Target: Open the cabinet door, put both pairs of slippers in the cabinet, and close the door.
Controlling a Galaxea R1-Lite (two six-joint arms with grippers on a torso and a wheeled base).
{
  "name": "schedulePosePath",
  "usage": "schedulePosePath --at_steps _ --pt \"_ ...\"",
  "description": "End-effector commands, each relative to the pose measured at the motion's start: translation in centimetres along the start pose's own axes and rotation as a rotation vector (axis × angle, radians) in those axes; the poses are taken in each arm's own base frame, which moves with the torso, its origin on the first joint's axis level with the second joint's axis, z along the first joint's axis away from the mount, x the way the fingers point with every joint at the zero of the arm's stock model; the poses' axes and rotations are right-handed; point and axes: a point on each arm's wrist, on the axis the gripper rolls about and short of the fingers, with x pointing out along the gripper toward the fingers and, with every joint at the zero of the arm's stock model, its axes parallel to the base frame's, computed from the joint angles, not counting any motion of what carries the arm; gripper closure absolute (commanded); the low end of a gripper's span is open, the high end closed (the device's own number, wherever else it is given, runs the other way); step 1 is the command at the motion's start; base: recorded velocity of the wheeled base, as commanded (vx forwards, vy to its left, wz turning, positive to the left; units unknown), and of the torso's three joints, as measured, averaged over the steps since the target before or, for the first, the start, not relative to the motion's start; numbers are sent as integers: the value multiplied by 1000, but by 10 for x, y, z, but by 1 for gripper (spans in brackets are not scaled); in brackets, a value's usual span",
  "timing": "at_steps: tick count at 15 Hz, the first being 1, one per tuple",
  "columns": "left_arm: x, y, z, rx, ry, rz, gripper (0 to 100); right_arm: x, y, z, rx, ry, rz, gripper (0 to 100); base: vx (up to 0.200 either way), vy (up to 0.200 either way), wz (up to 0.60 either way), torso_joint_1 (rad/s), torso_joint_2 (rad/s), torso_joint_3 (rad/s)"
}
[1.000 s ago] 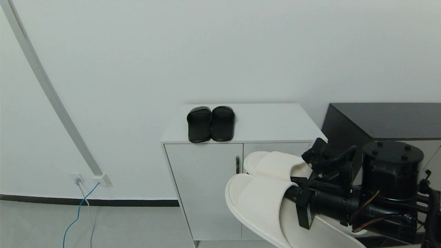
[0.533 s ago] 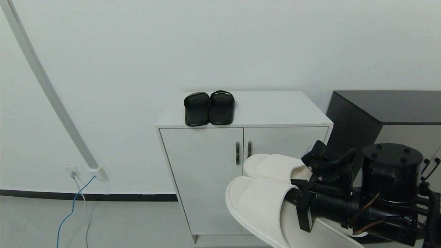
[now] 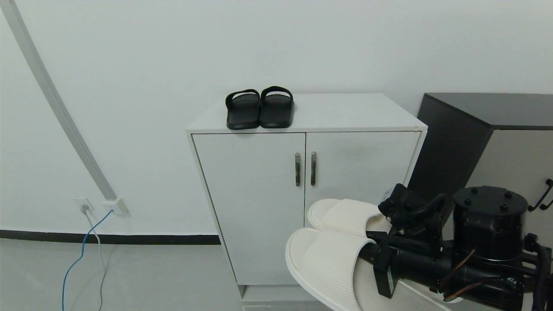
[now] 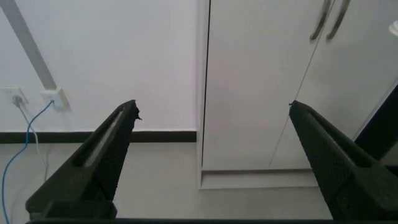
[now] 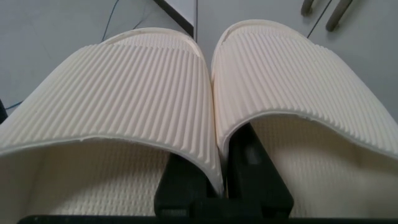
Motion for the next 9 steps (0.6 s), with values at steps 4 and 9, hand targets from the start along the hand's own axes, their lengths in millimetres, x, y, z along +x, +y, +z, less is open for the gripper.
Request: schedulePosePath --at_steps 4,9 --pt "0 0 0 0 1 2 0 2 0 0 -4 -33 -5 100 0 0 0 -144 477 332" --pt "0 0 0 1 1 -1 0 4 0 -5 -1 -14 -5 100 0 0 0 -105 461 361"
